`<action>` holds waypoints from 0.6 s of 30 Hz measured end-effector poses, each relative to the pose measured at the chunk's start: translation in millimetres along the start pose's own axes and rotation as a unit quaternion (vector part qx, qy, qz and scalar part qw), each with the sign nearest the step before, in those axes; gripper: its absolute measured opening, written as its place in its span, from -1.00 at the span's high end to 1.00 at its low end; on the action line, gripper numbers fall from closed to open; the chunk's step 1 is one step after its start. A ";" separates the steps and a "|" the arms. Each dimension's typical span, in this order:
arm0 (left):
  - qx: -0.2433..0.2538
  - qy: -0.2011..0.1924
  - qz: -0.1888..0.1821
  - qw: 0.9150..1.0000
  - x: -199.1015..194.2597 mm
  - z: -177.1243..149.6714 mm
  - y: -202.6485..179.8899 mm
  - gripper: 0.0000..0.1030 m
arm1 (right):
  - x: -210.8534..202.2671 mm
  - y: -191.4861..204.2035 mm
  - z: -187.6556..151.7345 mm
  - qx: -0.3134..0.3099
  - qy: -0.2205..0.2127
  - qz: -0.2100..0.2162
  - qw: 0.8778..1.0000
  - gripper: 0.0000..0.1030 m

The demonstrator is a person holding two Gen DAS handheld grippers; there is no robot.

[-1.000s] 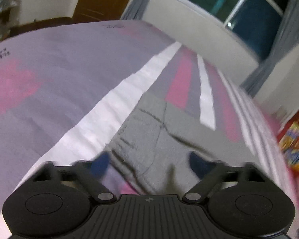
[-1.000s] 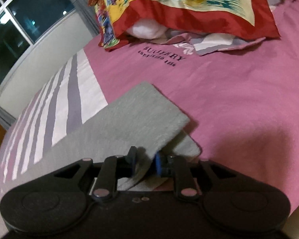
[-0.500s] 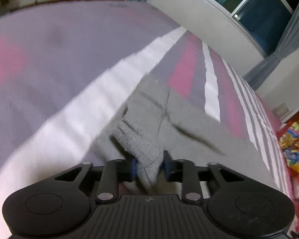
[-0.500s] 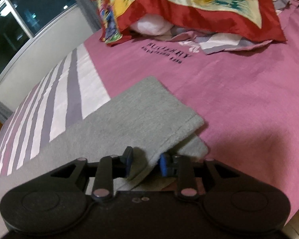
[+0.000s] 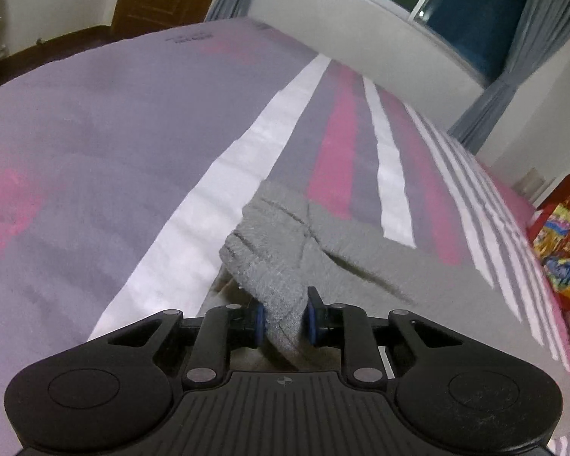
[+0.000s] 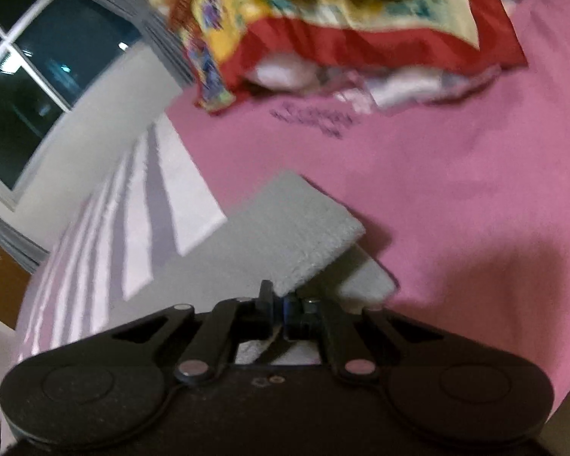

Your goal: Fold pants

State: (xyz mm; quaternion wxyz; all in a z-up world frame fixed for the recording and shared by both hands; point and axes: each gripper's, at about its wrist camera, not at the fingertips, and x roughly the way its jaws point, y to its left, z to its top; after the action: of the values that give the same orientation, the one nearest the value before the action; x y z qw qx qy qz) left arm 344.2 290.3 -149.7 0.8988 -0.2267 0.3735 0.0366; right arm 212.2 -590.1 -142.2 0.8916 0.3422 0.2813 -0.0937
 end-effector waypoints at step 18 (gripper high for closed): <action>0.126 -0.059 -0.009 0.990 -30.8 -42.0 -105.4 -0.54 | 4.4 110.0 -42.0 -0.199 0.013 0.058 0.978 0.51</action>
State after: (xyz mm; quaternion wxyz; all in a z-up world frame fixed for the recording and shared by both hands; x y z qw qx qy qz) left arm 319.4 180.9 -114.4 0.9409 -0.1121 0.3195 -0.0052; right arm 237.0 -479.9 -108.9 0.9421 0.1750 0.2854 0.0201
